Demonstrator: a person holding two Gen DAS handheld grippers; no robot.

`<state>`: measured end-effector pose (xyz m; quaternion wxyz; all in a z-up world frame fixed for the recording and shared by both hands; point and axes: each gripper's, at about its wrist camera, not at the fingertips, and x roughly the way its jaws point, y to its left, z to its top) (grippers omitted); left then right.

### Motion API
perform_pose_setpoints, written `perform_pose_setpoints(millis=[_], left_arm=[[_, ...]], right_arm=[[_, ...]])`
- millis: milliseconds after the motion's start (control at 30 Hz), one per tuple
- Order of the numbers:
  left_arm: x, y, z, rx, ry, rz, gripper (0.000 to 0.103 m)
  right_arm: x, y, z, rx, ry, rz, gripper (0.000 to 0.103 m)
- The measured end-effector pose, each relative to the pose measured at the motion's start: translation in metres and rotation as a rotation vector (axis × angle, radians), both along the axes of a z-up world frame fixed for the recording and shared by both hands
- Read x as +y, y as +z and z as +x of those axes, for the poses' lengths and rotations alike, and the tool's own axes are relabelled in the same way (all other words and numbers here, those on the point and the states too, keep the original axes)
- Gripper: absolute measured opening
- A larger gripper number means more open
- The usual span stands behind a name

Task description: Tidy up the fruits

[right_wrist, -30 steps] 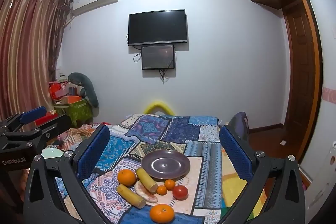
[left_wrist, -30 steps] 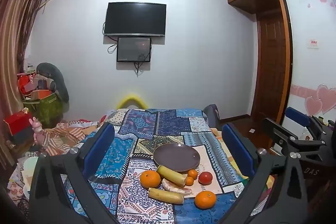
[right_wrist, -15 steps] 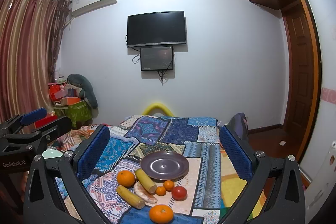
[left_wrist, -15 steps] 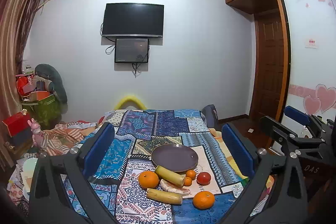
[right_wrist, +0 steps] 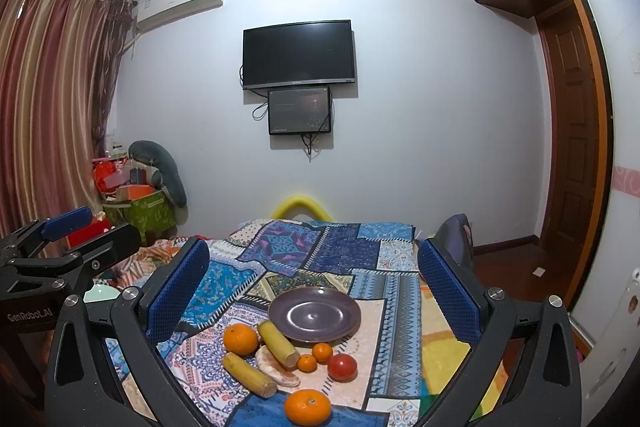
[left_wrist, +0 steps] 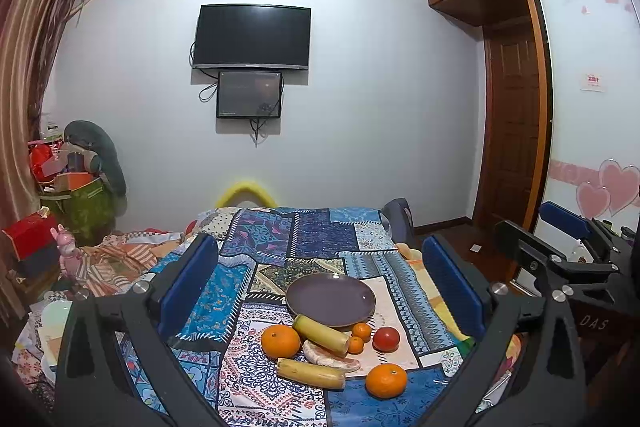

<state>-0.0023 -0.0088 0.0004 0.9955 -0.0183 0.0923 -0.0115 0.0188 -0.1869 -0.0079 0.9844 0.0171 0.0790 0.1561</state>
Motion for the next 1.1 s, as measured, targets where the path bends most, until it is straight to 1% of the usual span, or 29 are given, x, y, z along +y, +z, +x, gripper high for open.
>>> perform_pose_setpoints(millis=[1100], left_arm=[[0.0004,-0.0031,0.0013,0.006,-0.009,-0.011,0.103]], right_arm=[[0.0010,0.0015,-0.0027,0.001,0.004,0.006,0.103]])
